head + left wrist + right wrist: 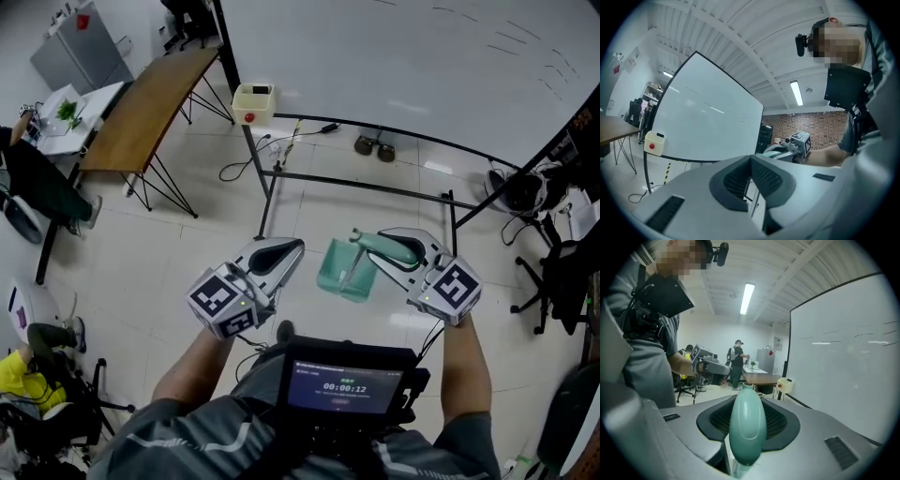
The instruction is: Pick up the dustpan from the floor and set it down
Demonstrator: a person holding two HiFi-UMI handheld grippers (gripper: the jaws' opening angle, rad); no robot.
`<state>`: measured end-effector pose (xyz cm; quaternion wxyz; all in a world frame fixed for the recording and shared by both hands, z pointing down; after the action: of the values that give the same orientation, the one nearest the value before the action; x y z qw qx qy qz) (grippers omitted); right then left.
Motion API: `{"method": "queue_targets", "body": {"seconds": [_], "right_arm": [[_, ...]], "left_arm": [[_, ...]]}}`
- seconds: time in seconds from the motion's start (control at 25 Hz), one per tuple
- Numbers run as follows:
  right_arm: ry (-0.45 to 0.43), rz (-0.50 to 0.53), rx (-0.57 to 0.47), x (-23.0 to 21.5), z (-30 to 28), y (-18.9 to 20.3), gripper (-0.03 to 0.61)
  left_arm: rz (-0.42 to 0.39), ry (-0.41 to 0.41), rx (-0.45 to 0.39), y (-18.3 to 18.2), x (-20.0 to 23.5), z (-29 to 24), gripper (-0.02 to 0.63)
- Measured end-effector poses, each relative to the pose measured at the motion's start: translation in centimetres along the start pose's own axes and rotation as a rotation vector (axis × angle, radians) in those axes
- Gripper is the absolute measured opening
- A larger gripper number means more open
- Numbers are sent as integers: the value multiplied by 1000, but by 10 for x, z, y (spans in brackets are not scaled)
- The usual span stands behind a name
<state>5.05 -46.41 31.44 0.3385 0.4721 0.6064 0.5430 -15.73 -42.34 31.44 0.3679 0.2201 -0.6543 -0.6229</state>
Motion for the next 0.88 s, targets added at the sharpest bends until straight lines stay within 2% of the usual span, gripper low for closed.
{"method": "queue_targets", "body": {"seconds": [0.32, 0.48, 0.68, 0.88], "right_arm": [[11, -14, 11, -22, -19, 11, 155], [5, -23, 19, -33, -31, 33, 155], [0, -62, 58, -61, -41, 91, 156], [15, -93, 118, -95, -76, 186, 155]], "left_arm": [[17, 20, 13, 7, 32, -19, 26], [51, 9, 35, 27, 48, -32, 26], [87, -11, 99, 75, 74, -59, 26], [84, -3, 164, 151, 122, -91, 26]]}}
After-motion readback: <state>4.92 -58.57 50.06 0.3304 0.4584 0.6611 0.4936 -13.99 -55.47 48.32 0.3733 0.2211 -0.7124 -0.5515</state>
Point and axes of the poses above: the fingertips, and each gripper's own axes: z backward along the fingers, x to its left, y out of its underside, the point moved 6 cm from there along z, backward along the fingers, and after that the axes turned 6 degrees about -x, right-handed, at the moved point
